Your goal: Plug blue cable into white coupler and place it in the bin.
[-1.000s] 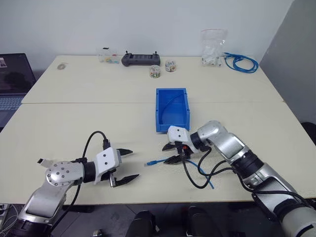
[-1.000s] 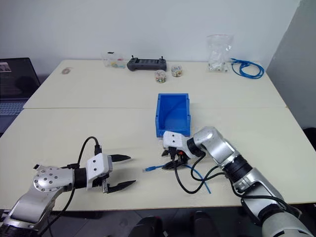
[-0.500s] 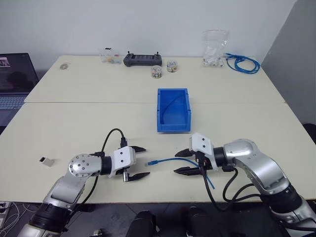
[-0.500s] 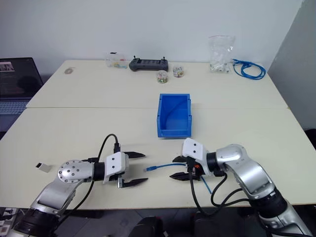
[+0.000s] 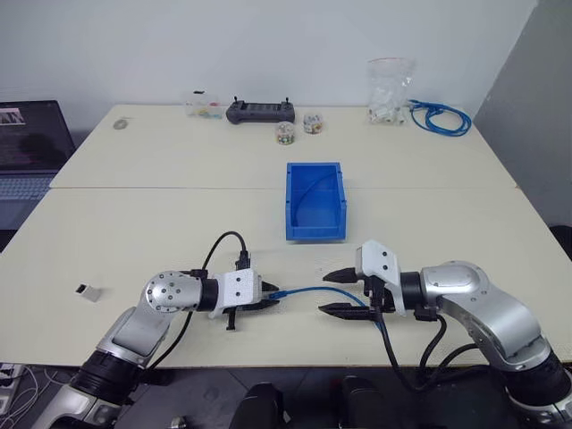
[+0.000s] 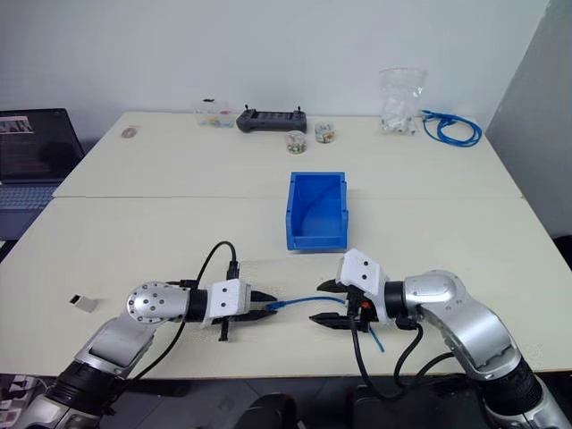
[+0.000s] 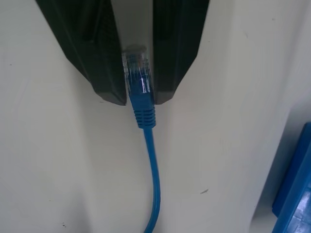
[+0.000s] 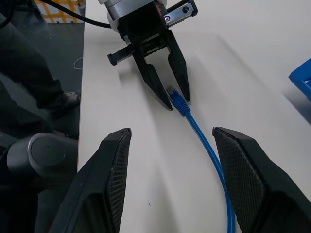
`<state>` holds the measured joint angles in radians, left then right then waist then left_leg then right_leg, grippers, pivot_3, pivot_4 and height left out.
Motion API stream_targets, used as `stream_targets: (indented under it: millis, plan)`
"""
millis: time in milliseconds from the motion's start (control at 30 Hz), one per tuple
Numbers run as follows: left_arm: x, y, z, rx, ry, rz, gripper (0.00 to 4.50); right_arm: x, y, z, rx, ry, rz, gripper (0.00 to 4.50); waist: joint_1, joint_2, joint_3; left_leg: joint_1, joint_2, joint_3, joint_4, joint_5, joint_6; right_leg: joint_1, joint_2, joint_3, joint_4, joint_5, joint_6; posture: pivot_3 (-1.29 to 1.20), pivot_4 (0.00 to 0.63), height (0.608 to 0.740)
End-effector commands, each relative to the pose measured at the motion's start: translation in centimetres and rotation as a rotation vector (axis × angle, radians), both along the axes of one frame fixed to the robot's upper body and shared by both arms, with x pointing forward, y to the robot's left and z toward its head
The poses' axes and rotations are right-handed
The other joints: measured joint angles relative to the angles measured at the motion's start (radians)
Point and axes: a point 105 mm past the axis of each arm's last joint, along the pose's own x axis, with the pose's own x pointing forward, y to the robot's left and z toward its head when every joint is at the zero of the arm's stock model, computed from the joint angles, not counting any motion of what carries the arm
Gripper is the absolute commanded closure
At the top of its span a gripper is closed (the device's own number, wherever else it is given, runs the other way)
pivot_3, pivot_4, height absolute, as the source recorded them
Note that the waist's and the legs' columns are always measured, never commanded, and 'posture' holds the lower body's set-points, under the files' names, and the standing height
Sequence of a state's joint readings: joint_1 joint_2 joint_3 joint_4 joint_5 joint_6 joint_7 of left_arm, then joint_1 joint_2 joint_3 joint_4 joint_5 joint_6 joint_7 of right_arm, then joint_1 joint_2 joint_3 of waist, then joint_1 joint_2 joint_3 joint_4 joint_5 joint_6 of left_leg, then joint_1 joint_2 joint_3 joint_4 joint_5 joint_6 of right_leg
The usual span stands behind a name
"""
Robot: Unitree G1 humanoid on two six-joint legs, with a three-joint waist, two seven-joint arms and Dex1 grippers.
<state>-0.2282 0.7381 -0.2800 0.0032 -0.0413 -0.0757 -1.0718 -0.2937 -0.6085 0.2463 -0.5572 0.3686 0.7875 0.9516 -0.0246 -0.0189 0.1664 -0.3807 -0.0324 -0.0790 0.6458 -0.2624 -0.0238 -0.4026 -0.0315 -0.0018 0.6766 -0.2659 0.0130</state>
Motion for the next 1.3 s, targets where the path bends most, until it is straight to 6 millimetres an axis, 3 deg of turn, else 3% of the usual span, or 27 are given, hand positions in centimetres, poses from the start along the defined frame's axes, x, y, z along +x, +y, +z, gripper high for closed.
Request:
stream_targets:
  millis: [33,200,467,633,900,1300]
  plan:
    - [-0.9,1.2,-2.6,0.107,0.11,0.032,4.29,-0.2,-0.3,1.3,0.039,-0.034,-0.014,1.68,-0.001,0.0,-0.001,0.0,0.0,0.0,0.0,0.0,0.0,0.0,0.0,0.0,0.0,0.0,0.0,0.0,0.15,0.74]
    - [-0.4,0.5,-0.9,0.064,0.145,0.036,4.29,-0.6,-1.2,1.7,0.062,0.013,-0.035,1.68,-0.001,0.0,-0.001,0.0,0.0,0.0,0.0,0.0,0.0,0.0,0.0,-0.001,0.0,0.0,0.0,0.0,0.15,0.74]
    - [1.1,-4.8,5.8,-0.285,0.339,0.058,4.29,-2.8,-1.0,4.3,0.276,0.031,-0.028,1.68,0.0,-0.005,0.002,-0.004,0.0,-0.004,0.001,0.0,0.0,-0.001,0.001,-0.007,0.0,0.0,0.0,0.0,0.15,0.74]
    - [1.4,-6.5,8.8,-0.452,0.473,0.061,4.29,-4.1,-1.0,3.9,0.302,0.108,-0.038,1.68,-0.005,-0.005,0.002,-0.004,0.0,-0.004,0.001,0.0,0.0,-0.001,0.001,-0.007,0.0,0.0,0.0,0.0,0.15,0.74]
    - [0.7,-7.1,12.3,-0.691,0.713,0.019,4.29,-2.2,-1.0,4.6,0.469,0.232,-0.178,1.68,-0.007,-0.005,0.002,-0.002,0.003,-0.003,0.001,0.0,0.0,-0.001,0.003,-0.006,0.001,0.0,0.0,0.0,0.15,0.74]
    - [-0.6,-6.0,14.2,-0.848,0.936,-0.004,4.29,-0.2,-1.1,7.6,0.694,0.301,-0.227,1.68,-0.006,-0.005,0.002,-0.002,0.003,-0.002,0.001,0.0,-0.001,-0.001,0.003,-0.002,0.002,0.0,0.0,0.0,0.15,0.74]
